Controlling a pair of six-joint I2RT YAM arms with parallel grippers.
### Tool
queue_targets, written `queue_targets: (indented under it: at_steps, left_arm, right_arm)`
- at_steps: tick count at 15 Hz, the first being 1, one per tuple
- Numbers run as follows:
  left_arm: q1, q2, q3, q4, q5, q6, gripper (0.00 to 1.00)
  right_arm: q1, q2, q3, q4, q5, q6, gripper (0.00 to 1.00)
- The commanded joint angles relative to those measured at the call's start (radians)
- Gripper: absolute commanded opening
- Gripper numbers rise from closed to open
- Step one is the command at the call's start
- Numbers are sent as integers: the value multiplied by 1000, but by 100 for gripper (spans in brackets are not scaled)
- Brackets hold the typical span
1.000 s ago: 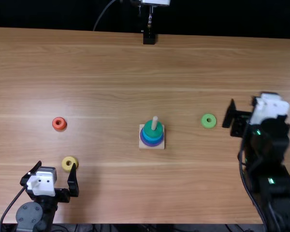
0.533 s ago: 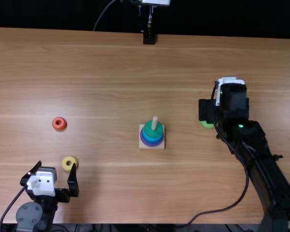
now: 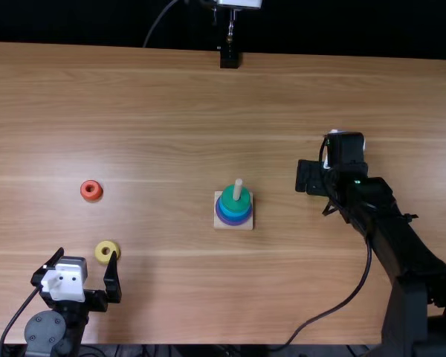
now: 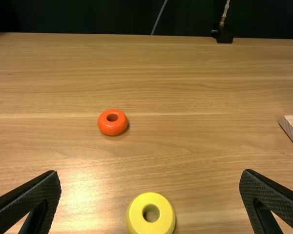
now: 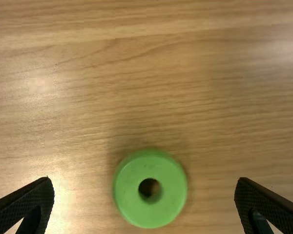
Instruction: Build the Hanoi tower: stack the rings onto the peg from bottom to top in this color order: purple, dark blue, light blue, dark green, light green, yellow, orange.
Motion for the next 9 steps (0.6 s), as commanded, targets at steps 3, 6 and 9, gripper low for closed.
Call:
queue_targets:
  at_steps: [3,6,9]
  left_arm:
    - [12,-12,-106,-81,1,-1,100]
    - [12,-12,-106,-81,3,-1,100]
    - [12,-12,-106,-81,1,-1,100]
  right_arm:
    - [-23,86,60,-1,-31,51,100]
    - [-23,120,78,-1,-31,51,100]
    - [-23,155,121,-38,-29,52,100]
